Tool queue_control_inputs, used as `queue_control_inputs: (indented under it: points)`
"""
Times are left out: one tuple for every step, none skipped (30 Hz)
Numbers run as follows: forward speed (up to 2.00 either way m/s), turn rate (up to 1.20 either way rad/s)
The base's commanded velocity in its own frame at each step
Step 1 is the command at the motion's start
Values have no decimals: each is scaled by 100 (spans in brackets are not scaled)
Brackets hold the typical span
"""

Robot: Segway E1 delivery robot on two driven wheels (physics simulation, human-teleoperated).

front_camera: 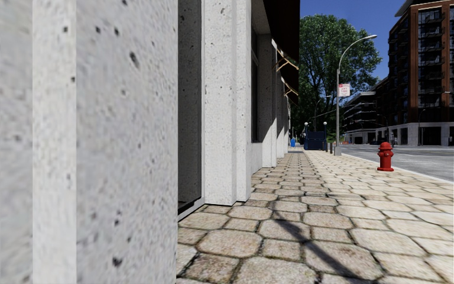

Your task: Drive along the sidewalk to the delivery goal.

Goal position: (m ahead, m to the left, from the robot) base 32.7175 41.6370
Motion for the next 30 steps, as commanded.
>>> queue_control_inputs:
  points:
    - [0, 0]
    - [0, 0]
    - [0, 0]
    - [0, 0]
    - [0, 0]
    - [0, 0]
    - [0, 0]
    - [0, 0]
    - [0, 0]
    - [0, 0]
    - [0, 0]
    - [0, 0]
    - [0, 0]
    - [0, 0]
    - [0, 0]
    - [0, 0]
    - [0, 0]
    - [0, 0]
    - [0, 0]
    - [0, 0]
    - [0, 0]
    - [0, 0]
    - [0, 0]
    - [0, 0]
    - [0, 0]
    - [0, 0]
    - [0, 0]
    - [0, 0]
    - [0, 0]
    - [0, 0]
